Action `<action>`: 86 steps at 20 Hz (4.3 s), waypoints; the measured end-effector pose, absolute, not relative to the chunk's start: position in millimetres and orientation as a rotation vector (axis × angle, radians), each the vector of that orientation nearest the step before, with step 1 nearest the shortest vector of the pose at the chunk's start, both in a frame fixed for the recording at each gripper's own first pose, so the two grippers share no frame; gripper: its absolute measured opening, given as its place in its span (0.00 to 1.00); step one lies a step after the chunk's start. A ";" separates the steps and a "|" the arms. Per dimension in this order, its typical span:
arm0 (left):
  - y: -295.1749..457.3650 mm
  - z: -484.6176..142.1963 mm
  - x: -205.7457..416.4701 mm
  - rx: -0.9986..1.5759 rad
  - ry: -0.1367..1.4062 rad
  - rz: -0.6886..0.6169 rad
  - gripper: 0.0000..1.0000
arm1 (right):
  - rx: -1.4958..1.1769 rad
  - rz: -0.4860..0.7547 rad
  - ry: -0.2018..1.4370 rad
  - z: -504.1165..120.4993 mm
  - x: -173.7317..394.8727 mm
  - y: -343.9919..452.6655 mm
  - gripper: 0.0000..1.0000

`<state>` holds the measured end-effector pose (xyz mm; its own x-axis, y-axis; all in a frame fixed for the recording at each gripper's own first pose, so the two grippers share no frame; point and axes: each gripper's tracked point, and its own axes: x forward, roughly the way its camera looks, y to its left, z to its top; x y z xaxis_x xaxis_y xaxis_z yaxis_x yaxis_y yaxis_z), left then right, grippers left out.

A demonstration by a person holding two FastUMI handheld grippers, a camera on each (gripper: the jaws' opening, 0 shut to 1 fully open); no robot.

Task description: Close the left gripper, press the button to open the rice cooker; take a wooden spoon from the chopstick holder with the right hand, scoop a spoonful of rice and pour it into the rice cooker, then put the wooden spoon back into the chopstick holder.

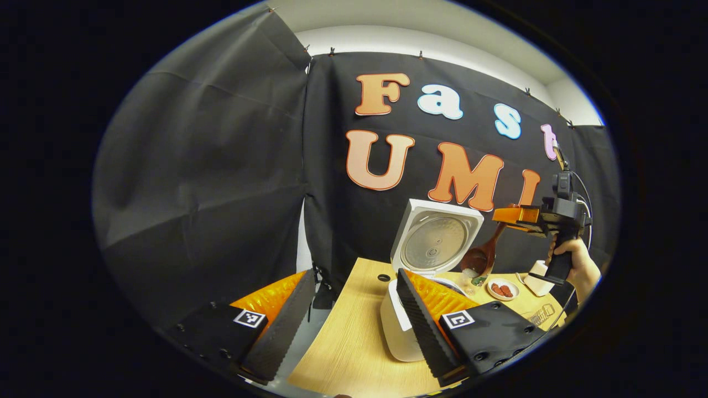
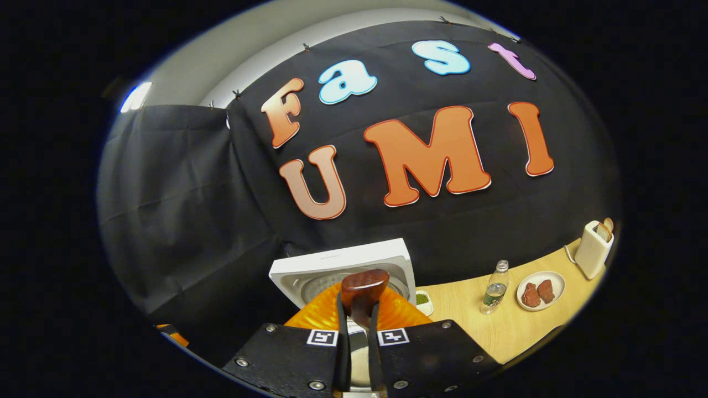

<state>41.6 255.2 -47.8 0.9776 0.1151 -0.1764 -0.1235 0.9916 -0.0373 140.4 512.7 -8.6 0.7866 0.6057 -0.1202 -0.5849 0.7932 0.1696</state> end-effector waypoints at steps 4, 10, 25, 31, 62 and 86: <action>255.0 -47.9 40.1 -0.047 0.174 0.123 1.00 | 0.090 0.650 0.152 -5.4 137.6 514.8 0.12; 256.7 -47.3 34.1 -0.051 0.173 0.131 1.00 | 0.043 0.671 0.120 1.2 131.6 516.2 0.12; 234.7 -41.4 27.3 -0.055 0.160 0.147 1.00 | -0.004 0.717 0.111 2.7 128.8 494.2 0.12; 202.2 -32.4 34.9 -0.048 0.144 0.137 1.00 | 0.078 0.660 0.129 13.5 147.7 421.1 0.12; 17.7 14.5 60.3 0.050 0.054 0.124 1.00 | 0.314 0.091 0.349 -172.2 215.1 -13.2 0.12; 30.9 23.0 65.2 0.044 0.069 0.138 1.00 | 0.329 -0.073 0.419 -199.0 221.7 -66.7 0.95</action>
<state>65.2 30.9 23.0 0.9881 0.1388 -0.0656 -0.1358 0.9895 0.0490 221.7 -66.7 -199.0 0.9118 -0.0027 -0.4105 0.1369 0.9447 0.2980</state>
